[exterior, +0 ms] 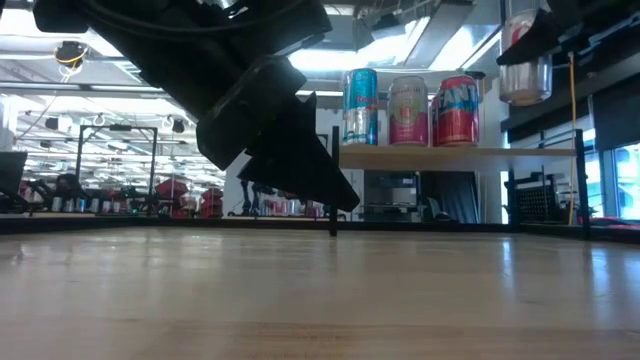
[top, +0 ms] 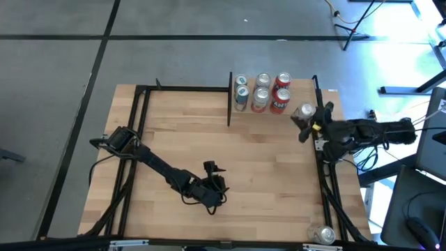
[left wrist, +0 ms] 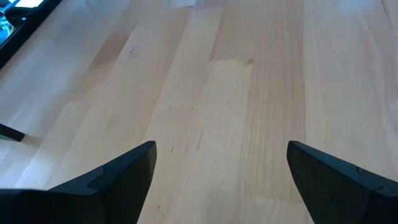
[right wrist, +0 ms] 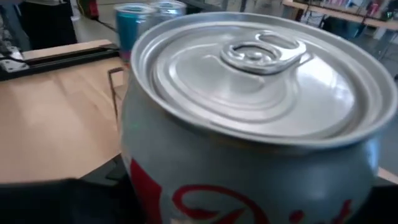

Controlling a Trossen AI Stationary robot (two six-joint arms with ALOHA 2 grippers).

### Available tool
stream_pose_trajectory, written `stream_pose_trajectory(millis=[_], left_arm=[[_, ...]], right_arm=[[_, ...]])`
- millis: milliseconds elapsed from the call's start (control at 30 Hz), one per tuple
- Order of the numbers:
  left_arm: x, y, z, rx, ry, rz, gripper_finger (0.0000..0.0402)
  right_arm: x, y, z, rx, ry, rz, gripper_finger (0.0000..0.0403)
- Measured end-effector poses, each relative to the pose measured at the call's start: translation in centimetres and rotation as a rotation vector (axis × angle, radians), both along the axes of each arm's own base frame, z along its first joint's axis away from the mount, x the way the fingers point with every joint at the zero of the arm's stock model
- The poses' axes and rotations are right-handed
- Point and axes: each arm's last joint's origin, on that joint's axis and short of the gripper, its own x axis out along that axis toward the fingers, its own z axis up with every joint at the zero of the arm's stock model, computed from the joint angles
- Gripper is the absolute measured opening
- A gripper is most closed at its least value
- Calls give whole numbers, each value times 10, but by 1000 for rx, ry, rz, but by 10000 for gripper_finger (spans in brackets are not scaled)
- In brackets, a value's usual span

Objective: Place canned beverage on shelf
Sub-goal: Put the top red silver soda can on the shelf

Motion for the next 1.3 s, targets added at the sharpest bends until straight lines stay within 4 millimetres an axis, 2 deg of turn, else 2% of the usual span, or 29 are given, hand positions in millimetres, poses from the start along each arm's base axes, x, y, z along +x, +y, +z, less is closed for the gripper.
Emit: stream_pose_trajectory(millis=[267,633,1067,1300], left_arm=[[0,0,0,0,0,0,349],[0,0,0,3,2,-3,349],[0,-1,0,5,4,-4,349],[0,-1,0,5,5,-5,349]], right_arm=[[-2,-24,0,-10,74,-99,269],[1,-60,1,55,80,-108,269],[-4,-102,-4,126,69,-175,269],[2,-123,-26,151,75,-219,269]])
